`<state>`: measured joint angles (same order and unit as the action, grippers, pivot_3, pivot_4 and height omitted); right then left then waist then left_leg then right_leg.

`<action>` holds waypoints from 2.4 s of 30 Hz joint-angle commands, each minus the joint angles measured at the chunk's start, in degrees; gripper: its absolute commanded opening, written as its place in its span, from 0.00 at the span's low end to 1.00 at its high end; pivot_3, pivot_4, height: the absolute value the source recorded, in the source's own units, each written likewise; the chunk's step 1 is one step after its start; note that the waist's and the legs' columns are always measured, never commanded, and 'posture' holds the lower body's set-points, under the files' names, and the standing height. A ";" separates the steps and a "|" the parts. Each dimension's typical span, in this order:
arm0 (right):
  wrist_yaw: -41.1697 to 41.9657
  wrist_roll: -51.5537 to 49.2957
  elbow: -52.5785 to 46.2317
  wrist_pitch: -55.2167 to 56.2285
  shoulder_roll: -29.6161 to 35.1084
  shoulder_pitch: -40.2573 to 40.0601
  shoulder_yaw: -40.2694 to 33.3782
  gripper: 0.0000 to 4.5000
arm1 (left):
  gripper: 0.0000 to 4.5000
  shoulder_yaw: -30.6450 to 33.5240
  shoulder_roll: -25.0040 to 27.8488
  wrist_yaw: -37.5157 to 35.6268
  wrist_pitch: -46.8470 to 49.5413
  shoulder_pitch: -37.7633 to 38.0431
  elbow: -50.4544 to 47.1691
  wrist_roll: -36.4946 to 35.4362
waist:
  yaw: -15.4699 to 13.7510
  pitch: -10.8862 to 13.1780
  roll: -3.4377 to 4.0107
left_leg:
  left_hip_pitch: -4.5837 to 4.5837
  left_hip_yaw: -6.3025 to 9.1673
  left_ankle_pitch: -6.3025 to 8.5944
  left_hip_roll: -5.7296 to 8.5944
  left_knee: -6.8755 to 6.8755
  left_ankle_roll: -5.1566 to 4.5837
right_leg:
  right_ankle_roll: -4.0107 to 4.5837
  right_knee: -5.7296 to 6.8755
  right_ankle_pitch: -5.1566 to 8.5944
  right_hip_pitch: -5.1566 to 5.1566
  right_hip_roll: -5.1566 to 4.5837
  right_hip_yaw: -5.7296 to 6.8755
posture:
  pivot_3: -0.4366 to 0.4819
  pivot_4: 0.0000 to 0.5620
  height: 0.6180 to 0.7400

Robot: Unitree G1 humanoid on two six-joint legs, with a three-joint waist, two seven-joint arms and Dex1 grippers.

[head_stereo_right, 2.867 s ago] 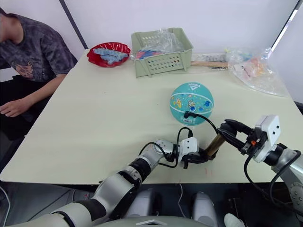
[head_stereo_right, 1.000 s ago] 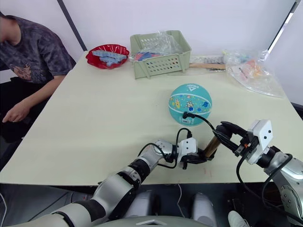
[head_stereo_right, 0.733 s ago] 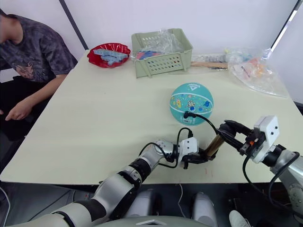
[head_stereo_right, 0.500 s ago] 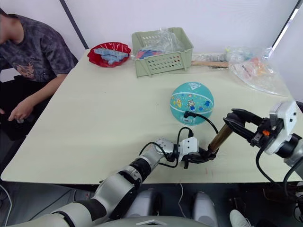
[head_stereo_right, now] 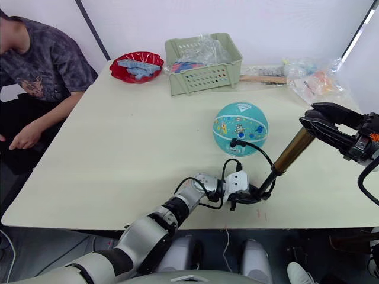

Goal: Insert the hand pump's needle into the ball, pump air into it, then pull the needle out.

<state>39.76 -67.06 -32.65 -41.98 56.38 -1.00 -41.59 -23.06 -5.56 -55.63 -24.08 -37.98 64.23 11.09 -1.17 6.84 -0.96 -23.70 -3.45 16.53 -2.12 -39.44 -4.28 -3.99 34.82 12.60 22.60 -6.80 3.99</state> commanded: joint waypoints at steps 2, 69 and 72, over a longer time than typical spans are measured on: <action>0.99 3.05 -2.60 1.50 -0.71 -2.30 -1.26 0.35 | 0.25 -2.22 2.47 0.52 3.31 3.37 6.43 3.97 | 0.00 -0.02 -0.02 | 0.00 0.00 0.00 0.00 0.00 0.00 | 0.00 -0.01 0.00 -0.01 0.00 0.00 | 0.48 0.27 0.98; 1.22 13.32 -3.79 7.84 -8.41 -8.24 7.34 0.35 | 0.25 -2.19 2.58 0.62 3.38 3.67 6.28 3.96 | 0.16 -0.41 -0.30 | 0.05 0.02 0.00 -0.03 0.01 0.00 | 0.00 0.01 0.01 -0.04 0.06 0.00 | 0.48 0.27 0.98; 1.78 18.15 -2.53 11.43 -11.00 -9.93 11.57 0.35 | 0.25 -2.21 2.67 0.64 3.35 3.80 6.23 4.03 | 0.29 -0.52 -0.32 | 0.08 0.01 0.00 -0.02 0.00 0.00 | -0.01 0.01 0.00 -0.08 0.03 -0.01 | 0.48 0.27 0.98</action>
<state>41.03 -53.35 -36.18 -31.69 46.12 -9.30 -33.41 -23.08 -5.13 -55.11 -24.08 -37.46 64.26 11.34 -0.87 6.32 -1.28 -23.61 -3.45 16.53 -2.14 -39.44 -4.28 -4.00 34.83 12.60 22.52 -6.77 3.97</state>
